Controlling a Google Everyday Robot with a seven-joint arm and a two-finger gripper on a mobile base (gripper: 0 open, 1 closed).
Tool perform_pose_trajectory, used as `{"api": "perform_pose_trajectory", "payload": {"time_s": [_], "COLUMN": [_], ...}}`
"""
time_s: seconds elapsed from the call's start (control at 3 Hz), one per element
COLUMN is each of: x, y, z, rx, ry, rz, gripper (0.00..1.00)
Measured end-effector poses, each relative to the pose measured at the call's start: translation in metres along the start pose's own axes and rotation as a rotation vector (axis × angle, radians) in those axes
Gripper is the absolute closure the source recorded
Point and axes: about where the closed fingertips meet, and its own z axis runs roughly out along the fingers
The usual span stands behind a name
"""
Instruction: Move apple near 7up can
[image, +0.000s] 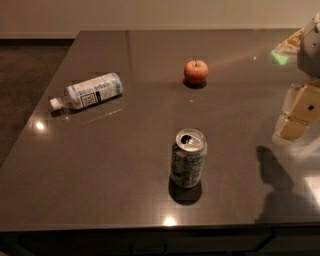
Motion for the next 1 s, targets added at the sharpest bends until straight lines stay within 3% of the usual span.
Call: {"api": "perform_pose_trajectory", "payload": {"time_s": [0.67, 1.0], "x": [-0.009, -0.03], "y": [-0.012, -0.062], "z": [0.005, 0.03], "rx": [-0.015, -0.028], "ry": [0.005, -0.026], "rz": [-0.007, 0.018], "gripper": [0.0, 0.0]}}
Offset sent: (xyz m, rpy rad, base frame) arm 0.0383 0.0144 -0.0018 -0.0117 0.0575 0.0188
